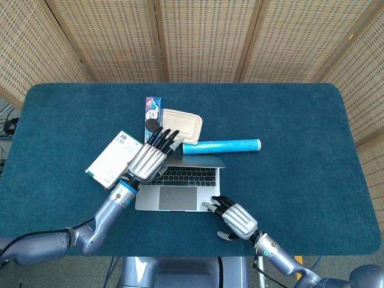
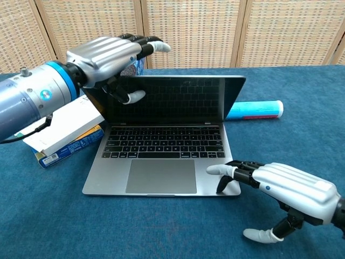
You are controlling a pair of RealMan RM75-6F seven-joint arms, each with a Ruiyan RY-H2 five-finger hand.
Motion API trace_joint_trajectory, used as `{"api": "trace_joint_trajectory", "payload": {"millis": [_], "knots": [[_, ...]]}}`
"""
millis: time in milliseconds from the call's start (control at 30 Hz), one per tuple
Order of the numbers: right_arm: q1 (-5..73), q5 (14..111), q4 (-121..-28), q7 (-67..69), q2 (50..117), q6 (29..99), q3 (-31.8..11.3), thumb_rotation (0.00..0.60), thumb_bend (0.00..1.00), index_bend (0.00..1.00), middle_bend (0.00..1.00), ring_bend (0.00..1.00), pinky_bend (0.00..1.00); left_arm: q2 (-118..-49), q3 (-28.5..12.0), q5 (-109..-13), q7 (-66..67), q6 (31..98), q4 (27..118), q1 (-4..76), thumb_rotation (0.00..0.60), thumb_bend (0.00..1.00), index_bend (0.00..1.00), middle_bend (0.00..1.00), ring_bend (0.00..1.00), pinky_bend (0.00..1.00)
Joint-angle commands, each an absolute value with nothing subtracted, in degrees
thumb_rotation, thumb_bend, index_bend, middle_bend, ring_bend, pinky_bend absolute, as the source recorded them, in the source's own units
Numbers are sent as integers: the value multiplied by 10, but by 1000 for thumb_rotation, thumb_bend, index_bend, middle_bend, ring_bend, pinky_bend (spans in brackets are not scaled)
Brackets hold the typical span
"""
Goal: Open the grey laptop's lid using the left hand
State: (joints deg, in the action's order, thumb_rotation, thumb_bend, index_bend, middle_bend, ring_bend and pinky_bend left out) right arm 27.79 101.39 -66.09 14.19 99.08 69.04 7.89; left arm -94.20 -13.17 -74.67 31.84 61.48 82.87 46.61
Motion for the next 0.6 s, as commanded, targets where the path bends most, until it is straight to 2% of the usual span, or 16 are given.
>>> {"api": "trace_joint_trajectory", "payload": {"millis": [33,600], "knots": [[279,1011,-664,138,990,687,79,600,311,0,265,87,108,-937,-145,-729,319,606,824,474,600,413,0,0,0,0],[283,1002,-677,125,983,677,79,600,311,0,265,87,108,-917,-186,-661,346,579,782,515,600,408,0,0,0,0]]}}
